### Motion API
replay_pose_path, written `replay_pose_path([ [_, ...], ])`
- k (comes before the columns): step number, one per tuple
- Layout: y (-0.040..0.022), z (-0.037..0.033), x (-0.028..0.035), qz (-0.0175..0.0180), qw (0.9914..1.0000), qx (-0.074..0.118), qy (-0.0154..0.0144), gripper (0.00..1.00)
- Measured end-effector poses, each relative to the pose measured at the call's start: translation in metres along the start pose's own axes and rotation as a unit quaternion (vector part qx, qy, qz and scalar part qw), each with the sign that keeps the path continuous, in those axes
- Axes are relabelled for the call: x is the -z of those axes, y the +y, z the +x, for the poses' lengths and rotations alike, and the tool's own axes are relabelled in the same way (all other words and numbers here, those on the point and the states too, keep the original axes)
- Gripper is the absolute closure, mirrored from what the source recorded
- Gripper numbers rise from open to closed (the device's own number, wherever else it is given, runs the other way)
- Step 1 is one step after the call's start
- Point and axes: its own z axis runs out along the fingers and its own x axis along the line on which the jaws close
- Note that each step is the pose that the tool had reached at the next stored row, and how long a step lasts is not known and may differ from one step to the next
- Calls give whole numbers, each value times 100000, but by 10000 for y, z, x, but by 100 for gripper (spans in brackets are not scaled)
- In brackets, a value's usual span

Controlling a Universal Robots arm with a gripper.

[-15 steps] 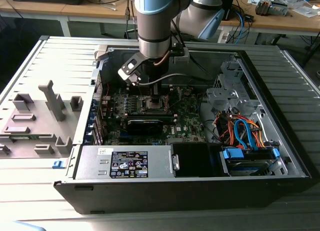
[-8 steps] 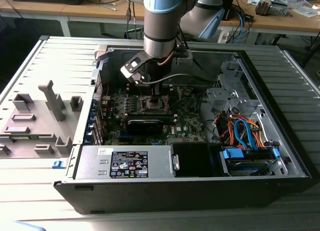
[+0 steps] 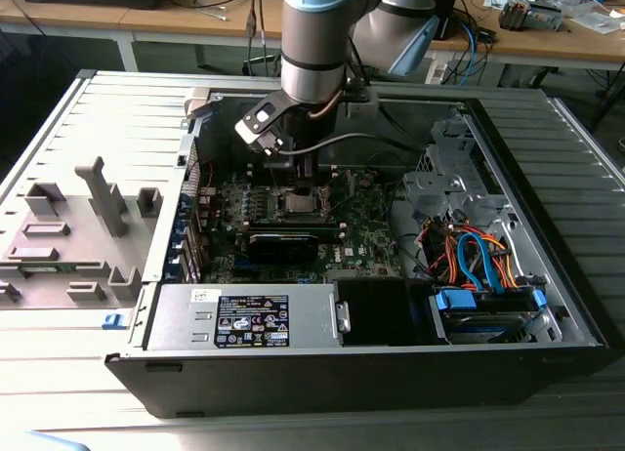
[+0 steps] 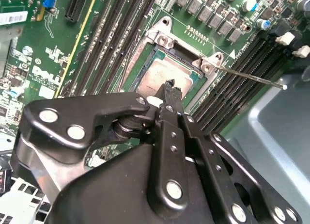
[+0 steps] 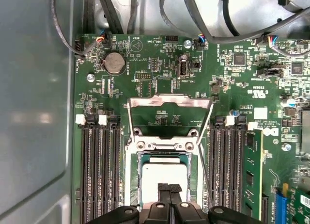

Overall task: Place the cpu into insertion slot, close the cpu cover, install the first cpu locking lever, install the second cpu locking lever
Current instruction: 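Place the cpu into insertion slot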

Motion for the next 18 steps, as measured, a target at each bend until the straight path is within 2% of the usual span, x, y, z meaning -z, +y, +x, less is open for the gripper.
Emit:
replay_pose_path([
  [2, -1, -1, 61, -5, 100000, -3, 4, 89],
  [7, -2, -4, 146, 0, 100000, 1, -1, 89],
  [13, -3, -7, 288, -2, 100000, -1, 4, 89],
  [18, -4, -10, 376, 1, 100000, -2, 2, 89],
])
